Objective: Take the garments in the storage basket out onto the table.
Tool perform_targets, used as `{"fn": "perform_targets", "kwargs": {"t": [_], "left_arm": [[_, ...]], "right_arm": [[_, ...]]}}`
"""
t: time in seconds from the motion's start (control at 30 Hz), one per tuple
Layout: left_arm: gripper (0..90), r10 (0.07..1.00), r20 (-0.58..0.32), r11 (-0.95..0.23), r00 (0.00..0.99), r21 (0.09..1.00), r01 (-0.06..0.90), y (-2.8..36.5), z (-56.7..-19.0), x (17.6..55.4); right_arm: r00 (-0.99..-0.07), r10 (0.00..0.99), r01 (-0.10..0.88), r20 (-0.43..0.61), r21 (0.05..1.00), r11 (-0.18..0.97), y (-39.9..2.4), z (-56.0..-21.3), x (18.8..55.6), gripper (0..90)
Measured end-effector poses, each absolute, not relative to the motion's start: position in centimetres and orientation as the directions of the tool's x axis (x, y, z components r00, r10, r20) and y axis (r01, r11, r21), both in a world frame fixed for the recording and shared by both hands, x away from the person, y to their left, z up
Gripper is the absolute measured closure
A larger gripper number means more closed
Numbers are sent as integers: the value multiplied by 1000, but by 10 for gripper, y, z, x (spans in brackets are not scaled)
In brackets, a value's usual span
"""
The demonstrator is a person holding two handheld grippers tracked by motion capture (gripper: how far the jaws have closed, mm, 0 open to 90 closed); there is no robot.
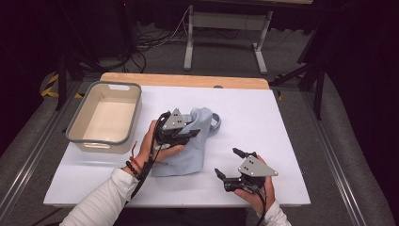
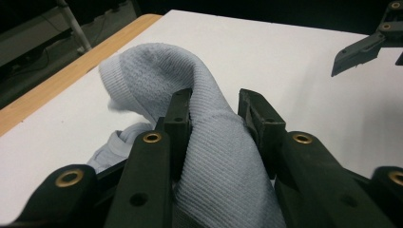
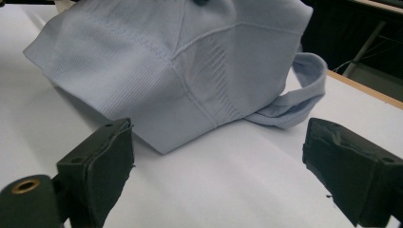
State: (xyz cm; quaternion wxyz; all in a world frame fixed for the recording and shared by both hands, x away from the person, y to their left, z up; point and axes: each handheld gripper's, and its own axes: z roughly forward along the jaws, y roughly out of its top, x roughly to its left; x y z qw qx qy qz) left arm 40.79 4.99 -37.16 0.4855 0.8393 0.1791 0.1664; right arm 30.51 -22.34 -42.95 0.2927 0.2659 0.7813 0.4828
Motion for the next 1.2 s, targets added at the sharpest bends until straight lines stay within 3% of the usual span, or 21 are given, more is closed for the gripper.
{"fn": "perform_targets", "kwargs": {"t": [0.27,0.5,0.53,0.7,1.03,1.2], "left_arm": [[641,439,99,-472,893,871,135,47,-379,406],[454,431,108,-468,896,876,119,47,-385,398],[368,427,109,-463,898,879,114,48,-384,397],[266,422,159,-453,893,890,56,65,-377,387],[194,434,288,-524,854,851,-21,101,-391,362],[182,419,280,-549,863,836,-5,115,-403,354]], "right_arm": [[-691,693,136,-203,906,401,-222,-431,306,110],[-691,692,139,-207,903,408,-221,-431,306,111],[-690,694,141,-203,904,404,-221,-432,306,111],[-693,692,143,-202,903,406,-220,-432,306,111],[-691,699,159,-182,906,393,-219,-433,307,116],[-701,693,186,-172,893,409,-214,-434,311,208]]}}
